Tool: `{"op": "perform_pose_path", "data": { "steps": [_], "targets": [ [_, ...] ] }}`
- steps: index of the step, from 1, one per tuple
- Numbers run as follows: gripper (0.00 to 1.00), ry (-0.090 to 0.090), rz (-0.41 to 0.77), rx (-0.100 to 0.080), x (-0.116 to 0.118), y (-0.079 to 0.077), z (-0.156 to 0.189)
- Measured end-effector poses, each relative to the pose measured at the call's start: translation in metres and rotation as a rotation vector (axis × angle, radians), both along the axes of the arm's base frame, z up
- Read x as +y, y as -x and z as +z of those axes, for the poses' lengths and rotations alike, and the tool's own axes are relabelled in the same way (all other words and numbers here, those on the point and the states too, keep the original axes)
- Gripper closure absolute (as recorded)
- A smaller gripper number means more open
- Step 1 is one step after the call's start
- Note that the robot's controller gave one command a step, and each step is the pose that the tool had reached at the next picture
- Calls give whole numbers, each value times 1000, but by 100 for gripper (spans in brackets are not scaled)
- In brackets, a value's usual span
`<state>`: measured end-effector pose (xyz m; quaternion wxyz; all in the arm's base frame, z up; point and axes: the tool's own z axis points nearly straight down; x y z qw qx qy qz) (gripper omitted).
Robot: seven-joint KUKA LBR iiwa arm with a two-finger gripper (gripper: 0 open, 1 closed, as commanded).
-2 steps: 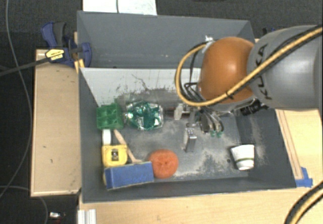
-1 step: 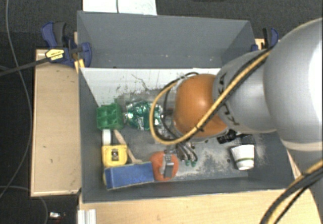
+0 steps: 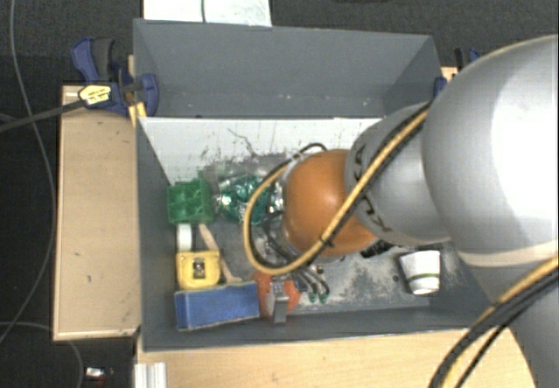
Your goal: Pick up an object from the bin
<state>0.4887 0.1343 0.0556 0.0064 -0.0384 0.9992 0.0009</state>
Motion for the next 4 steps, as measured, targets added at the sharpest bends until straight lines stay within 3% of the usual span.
{"op": "perform_pose_path", "data": {
  "steps": [1, 2, 3, 4],
  "targets": [
    [100, -1, -133, 6, -88, -5, 16],
    [100, -1, -135, 6, -88, -5, 16],
    [100, -1, -158, 13, -83, -8, 73],
    [100, 0, -110, 13, -90, 1, 137]
  ]
}}
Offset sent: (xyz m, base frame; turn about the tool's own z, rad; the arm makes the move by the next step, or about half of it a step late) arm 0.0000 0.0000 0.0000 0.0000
